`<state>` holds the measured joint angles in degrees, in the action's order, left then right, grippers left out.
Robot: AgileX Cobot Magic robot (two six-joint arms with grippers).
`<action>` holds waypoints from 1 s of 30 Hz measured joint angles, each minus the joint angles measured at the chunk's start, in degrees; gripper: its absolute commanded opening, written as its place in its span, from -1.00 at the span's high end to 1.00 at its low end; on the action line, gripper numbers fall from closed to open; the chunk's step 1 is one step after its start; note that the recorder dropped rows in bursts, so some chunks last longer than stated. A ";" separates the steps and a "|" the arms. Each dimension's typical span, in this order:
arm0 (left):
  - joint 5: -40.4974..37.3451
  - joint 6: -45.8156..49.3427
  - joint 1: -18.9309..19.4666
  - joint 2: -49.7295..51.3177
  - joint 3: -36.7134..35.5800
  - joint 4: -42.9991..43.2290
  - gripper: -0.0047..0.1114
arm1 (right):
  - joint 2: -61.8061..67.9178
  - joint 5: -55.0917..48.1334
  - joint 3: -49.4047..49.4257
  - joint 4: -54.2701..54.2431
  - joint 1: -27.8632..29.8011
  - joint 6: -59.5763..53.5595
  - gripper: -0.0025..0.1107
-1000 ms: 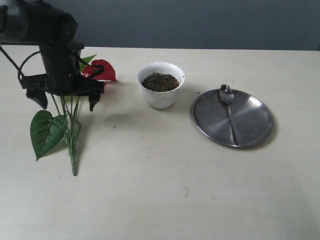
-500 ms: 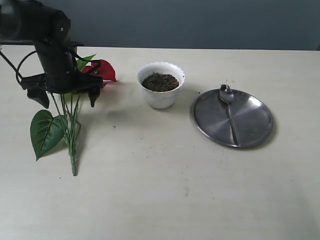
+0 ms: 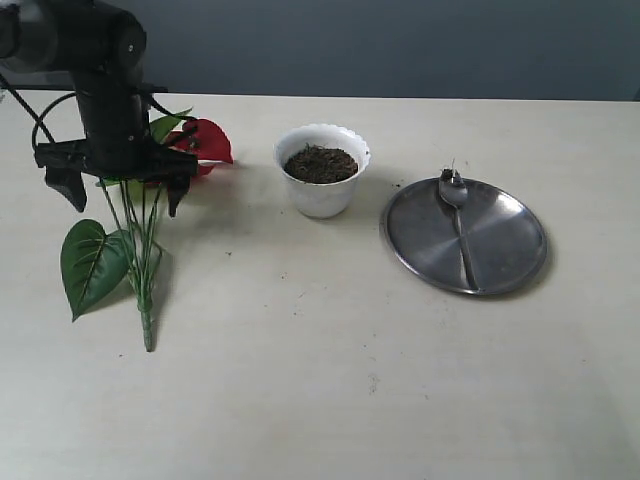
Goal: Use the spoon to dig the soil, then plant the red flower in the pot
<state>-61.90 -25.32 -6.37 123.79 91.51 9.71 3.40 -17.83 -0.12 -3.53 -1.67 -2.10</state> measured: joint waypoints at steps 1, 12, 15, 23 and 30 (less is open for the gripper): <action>0.27 0.00 0.00 0.50 0.00 -0.45 -0.88 | 0.00 0.00 0.00 0.00 0.00 0.00 0.97; 4.38 0.58 0.00 2.14 0.00 -4.03 -0.88 | 0.00 0.00 0.00 0.00 0.00 0.00 0.97; 4.42 0.71 0.00 2.39 0.00 -4.80 -0.88 | 0.00 0.00 0.00 0.00 0.00 0.00 0.97; 4.33 0.85 0.00 3.76 -0.38 -5.08 -0.88 | 0.00 0.00 0.00 0.00 0.00 0.00 0.97; 4.84 0.95 0.00 3.76 -0.53 -5.08 -0.88 | 0.00 0.00 0.00 0.00 0.00 0.00 0.97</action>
<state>-57.07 -24.37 -6.37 127.55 90.98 4.63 3.40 -17.83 -0.12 -3.53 -1.67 -2.10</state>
